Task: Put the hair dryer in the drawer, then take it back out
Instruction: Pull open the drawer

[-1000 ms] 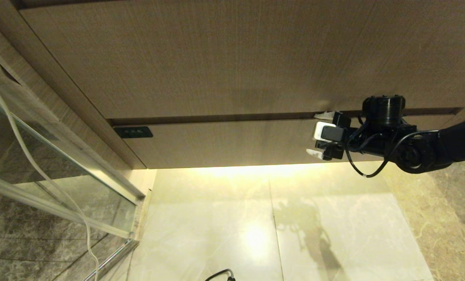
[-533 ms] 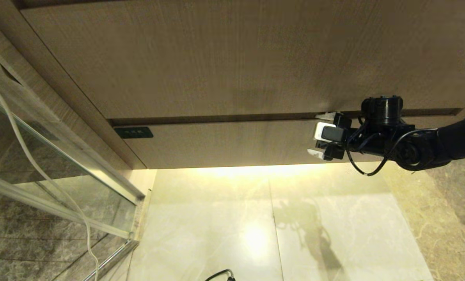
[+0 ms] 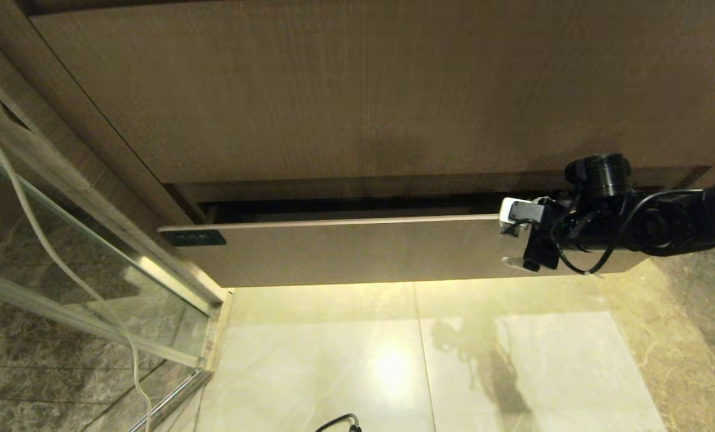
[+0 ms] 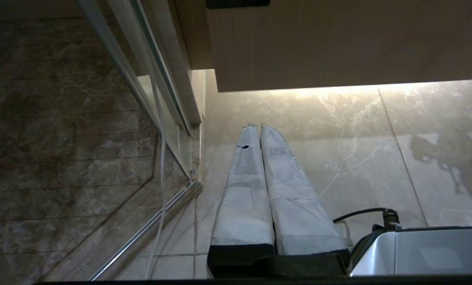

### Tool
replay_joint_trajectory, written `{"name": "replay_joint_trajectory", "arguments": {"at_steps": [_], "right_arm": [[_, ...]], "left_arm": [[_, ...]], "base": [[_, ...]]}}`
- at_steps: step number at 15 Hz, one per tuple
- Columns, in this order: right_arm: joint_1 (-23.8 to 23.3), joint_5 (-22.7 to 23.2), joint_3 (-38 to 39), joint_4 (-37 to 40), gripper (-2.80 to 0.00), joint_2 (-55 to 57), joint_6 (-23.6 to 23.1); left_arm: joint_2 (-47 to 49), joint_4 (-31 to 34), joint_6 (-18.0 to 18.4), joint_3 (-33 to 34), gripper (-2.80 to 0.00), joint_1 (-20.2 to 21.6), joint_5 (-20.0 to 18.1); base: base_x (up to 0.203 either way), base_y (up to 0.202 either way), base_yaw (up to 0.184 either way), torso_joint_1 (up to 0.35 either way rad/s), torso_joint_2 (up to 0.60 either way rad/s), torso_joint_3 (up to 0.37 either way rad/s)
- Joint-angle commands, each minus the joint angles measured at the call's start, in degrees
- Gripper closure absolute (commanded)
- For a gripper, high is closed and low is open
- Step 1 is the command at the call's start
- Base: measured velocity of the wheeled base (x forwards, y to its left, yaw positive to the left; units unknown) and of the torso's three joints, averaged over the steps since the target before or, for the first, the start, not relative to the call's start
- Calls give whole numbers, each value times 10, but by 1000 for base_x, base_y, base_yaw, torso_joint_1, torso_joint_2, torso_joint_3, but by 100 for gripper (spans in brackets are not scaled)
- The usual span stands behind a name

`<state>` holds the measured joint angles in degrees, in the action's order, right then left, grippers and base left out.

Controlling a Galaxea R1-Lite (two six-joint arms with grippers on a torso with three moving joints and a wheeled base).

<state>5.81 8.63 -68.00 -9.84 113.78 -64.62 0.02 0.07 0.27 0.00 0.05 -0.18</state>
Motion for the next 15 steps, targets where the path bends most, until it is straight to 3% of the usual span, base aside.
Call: {"name": "replay_joint_trajectory", "arguments": {"at_steps": [1, 4, 10, 13, 15], "right_arm": [[0, -5, -4, -17, -280, -9, -1], [1, -5, 8, -6, -280, -29, 27], [2, -6, 40, 2, -280, -115, 27], [1, -13, 42, 58, -280, -160, 31], [1, -13, 49, 93, -280, -196, 59]], "left_arm": [[1, 0, 0, 1, 0, 0, 0], [1, 0, 0, 1, 0, 0, 0], [1, 0, 0, 0, 0, 0, 0], [1, 0, 0, 1, 0, 0, 0], [1, 0, 0, 0, 0, 0, 0]], "base": [[0, 0, 0, 0, 0, 0], [0, 0, 0, 0, 0, 0], [0, 0, 0, 0, 0, 0], [0, 0, 0, 0, 0, 0], [0, 0, 0, 0, 0, 0]]}}
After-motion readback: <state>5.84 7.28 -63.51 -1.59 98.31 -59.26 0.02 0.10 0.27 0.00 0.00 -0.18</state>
